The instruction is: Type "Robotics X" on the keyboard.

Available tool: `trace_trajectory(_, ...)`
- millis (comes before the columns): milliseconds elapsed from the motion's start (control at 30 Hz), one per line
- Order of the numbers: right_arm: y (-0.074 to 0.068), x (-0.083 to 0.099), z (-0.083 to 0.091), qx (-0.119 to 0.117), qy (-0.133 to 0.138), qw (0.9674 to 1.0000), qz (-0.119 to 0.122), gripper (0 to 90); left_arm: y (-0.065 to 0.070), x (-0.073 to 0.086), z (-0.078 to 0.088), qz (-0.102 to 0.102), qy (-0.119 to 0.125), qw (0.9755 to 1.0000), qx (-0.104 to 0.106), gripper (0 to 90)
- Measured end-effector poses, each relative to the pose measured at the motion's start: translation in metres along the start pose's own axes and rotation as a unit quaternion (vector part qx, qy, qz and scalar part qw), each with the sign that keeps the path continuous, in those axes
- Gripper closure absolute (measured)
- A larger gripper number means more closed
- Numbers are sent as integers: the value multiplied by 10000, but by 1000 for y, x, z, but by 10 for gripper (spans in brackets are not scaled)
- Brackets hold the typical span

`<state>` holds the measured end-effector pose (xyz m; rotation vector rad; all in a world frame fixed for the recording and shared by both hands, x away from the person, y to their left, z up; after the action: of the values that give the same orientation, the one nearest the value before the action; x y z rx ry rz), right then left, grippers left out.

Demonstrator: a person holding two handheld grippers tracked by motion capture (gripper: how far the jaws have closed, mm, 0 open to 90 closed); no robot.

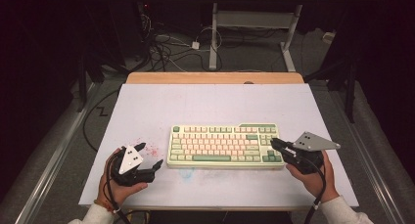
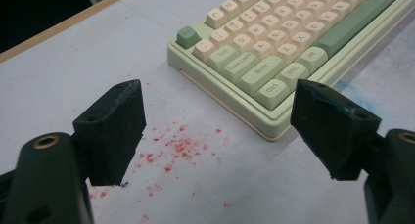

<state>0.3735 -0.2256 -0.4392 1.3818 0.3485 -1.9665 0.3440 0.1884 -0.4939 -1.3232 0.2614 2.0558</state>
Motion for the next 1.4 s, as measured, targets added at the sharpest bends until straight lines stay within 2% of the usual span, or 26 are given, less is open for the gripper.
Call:
trace_trajectory(67, -4, 0, -6, -102, -108, 9999, 62, 896, 1, 0, 0, -7, -10, 10000, 16, 199)
trace_trajectory(300, -17, 4, -32, -385, -467, 9978, 270, 900, 2, 2, -2, 4, -58, 10000, 38, 201)
trace_trajectory(567, -22, 17, -57, -521, -838, 9945, 355, 900, 2, 3, -2, 19, -94, 9999, 43, 201)
trace_trajectory(867, -24, 27, -64, -585, -998, 9925, 404, 900, 2, 4, -2, 7, -136, 9999, 34, 202)
trace_trajectory(1133, -24, 33, -68, -542, -1103, 9915, 432, 900, 3, 4, -2, 15, -166, 9998, 49, 222)
trace_trajectory(1400, -26, 37, -69, -526, -1158, 9908, 453, 900, 1, 0, -2, 182, -148, 9997, 114, 401)
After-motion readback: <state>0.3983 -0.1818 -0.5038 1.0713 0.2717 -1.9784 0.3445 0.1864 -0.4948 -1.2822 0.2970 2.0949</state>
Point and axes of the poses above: each handheld gripper's, and its own axes: z roughly backward along the jaws, x roughly out of its underside, y roughly to its right, the point moved 7 cm from there along -z, roughly forward along the jaws, and after that the axes turned 5 degrees about y, right-handed, at the moved point
